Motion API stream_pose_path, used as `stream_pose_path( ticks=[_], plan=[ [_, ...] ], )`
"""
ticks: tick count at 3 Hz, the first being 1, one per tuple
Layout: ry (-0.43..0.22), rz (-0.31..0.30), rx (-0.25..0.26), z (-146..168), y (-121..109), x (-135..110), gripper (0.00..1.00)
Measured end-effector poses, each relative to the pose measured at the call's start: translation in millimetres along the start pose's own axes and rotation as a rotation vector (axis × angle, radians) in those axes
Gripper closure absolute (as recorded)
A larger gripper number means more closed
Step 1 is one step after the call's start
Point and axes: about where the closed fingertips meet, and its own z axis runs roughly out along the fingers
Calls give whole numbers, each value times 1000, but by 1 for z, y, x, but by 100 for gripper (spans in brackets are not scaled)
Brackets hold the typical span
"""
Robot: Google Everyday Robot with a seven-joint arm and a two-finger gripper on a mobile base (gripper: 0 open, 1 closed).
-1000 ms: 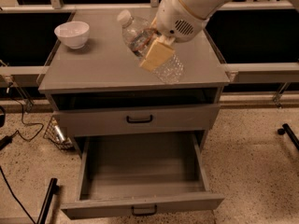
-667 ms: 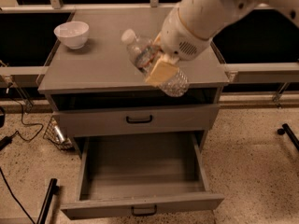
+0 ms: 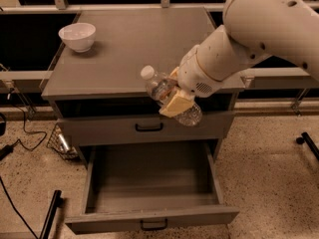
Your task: Place water bottle into middle drawer
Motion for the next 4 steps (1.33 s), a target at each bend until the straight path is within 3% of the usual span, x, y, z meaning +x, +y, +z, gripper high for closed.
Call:
stream_pose_path(
  ticks=[2, 4],
  plan=[
    [13, -10, 2, 36, 21, 19, 100],
    [18, -31, 35, 101, 42, 52, 100]
  ],
)
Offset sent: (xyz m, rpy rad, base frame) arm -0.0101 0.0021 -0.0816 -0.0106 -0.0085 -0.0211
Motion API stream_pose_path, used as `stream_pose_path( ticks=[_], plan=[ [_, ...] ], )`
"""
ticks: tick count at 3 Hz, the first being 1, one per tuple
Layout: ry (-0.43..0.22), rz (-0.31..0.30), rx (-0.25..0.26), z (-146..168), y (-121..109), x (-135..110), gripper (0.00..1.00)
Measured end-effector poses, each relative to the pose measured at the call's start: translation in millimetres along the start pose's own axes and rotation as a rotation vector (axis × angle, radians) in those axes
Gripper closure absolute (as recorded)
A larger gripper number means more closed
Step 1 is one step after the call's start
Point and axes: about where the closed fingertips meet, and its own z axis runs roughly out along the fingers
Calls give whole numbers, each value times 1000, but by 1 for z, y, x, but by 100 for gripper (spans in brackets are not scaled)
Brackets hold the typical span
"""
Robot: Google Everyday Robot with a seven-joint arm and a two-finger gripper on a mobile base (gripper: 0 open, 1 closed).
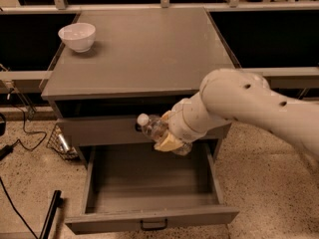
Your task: Place water bottle into middle drawer
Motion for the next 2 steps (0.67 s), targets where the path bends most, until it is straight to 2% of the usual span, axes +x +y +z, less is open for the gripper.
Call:
stream_pose_path(
  ticks=[1, 2],
  plan=[
    [-10, -7, -1, 37, 16, 18, 100],
    [-3, 5, -51, 79, 33, 41, 100]
  ],
)
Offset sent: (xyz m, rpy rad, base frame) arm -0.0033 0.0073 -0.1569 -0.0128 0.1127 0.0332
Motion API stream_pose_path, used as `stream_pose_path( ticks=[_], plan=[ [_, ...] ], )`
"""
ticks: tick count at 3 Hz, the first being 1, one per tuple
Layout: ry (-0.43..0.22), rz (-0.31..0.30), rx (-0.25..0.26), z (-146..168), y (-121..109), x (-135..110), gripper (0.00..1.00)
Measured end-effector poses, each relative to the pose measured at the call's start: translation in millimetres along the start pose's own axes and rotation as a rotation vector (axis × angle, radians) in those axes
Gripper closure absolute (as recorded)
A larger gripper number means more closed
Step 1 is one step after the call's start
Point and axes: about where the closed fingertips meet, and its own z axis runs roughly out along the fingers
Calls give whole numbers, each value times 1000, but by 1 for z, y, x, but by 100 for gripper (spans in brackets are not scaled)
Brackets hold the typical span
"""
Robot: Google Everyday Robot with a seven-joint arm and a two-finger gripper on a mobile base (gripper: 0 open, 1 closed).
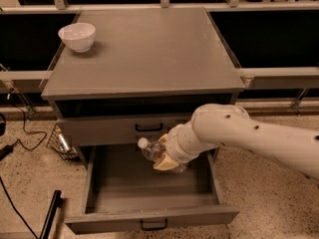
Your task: Place water bottle into middle drawer
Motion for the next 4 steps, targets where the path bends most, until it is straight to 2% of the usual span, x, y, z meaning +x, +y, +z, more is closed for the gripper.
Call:
stream_pose_path(
  ticks=[2, 3, 4],
  plan=[
    [26, -2, -33, 40, 5, 19, 100],
    [60, 1, -48, 77, 10, 43, 100],
    [57, -5, -48, 112, 13, 65, 100]
  ],
)
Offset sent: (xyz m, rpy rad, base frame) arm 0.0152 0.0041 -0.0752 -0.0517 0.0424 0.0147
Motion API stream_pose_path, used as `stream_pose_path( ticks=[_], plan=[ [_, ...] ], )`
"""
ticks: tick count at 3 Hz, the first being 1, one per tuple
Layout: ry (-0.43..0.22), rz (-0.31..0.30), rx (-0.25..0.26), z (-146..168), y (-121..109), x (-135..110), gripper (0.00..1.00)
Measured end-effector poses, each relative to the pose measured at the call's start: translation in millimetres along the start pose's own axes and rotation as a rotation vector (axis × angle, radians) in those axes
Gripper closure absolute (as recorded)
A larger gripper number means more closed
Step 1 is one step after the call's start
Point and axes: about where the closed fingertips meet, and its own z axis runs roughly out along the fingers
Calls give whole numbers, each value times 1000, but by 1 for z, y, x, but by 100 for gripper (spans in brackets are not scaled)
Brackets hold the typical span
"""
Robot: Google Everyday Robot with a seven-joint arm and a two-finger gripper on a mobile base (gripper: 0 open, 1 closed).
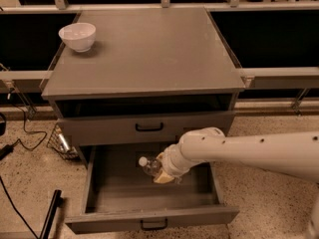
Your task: Place water bottle into middle drawer
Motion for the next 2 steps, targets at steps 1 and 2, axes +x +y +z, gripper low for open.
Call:
stream_pose_path(
  ticks=[1, 2],
  plan=[
    [-18, 4, -11, 44, 4, 21, 100],
    [-80, 42, -9, 65, 4, 32, 100]
  ],
)
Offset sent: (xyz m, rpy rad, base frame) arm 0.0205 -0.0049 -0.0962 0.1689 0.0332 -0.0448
